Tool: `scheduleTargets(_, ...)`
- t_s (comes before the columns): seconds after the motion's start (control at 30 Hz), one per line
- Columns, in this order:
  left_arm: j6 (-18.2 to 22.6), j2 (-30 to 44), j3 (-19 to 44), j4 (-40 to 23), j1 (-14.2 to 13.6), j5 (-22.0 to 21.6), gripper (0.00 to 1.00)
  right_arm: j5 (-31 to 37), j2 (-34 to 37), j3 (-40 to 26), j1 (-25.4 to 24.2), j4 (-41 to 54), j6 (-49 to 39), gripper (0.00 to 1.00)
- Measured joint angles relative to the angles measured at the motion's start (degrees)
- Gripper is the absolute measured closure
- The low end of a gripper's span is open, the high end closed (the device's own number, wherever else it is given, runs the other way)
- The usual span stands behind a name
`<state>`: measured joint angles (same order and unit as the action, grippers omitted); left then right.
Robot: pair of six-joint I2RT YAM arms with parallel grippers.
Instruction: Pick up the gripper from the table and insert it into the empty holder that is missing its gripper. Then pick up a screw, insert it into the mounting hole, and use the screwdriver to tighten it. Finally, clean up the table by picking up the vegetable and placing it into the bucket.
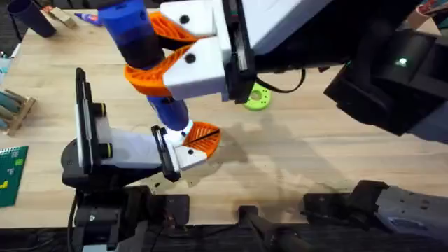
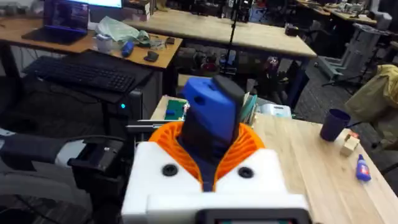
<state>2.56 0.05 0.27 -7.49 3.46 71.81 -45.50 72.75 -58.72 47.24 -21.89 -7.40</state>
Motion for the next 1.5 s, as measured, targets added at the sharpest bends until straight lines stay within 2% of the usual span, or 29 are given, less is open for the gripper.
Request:
scheduleTargets(0.47, -0.01, 0.00, 0.00, 0.00, 0.00, 0.00, 0.989, 0.02, 0.00, 2.01, 0.19, -3.06, -0.13, 0.946)
scheduleTargets(1.5, -0.02, 0.00, 0.00, -0.02, 0.00, 0.02, 0.989, 0.04, 0.00, 2.34, 0.26, -1.46, 0.07, 0.946)
